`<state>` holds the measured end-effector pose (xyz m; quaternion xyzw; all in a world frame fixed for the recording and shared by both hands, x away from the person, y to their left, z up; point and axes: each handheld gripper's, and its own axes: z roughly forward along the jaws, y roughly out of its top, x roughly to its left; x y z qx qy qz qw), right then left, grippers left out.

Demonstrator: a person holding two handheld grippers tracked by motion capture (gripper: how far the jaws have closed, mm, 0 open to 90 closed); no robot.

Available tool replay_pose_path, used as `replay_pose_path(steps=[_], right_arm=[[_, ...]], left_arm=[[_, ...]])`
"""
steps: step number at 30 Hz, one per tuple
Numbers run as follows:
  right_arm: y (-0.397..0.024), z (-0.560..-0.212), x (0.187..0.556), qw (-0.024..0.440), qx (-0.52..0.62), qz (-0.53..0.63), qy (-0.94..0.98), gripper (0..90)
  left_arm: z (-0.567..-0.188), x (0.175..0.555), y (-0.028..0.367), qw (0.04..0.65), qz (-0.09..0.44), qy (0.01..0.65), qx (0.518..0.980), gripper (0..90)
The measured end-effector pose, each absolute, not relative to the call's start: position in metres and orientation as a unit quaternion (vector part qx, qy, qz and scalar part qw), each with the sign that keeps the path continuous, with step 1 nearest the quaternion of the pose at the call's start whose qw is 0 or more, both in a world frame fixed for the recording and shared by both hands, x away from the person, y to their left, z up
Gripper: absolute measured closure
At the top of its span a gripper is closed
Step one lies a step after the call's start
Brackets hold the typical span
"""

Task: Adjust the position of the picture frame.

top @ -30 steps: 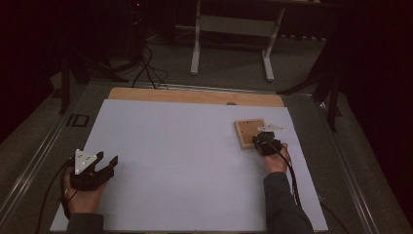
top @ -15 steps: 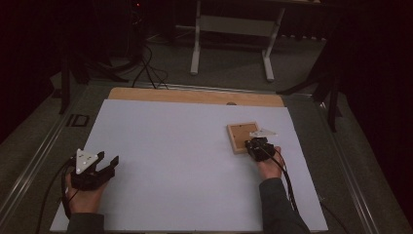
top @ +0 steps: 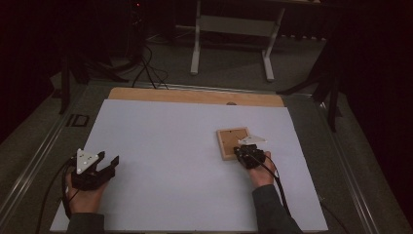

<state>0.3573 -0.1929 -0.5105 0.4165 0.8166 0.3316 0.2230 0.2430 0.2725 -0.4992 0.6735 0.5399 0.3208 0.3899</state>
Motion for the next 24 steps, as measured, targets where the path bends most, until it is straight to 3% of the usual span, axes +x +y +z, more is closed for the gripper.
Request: replay_pose_path(steps=[24], right_arm=[[-0.132,-0.511,0.325,0.192,0.344,0.354,0.848,90.0]], left_arm=[[-0.502,0.246,0.264,0.385,0.311,0.528,0.69,45.7]])
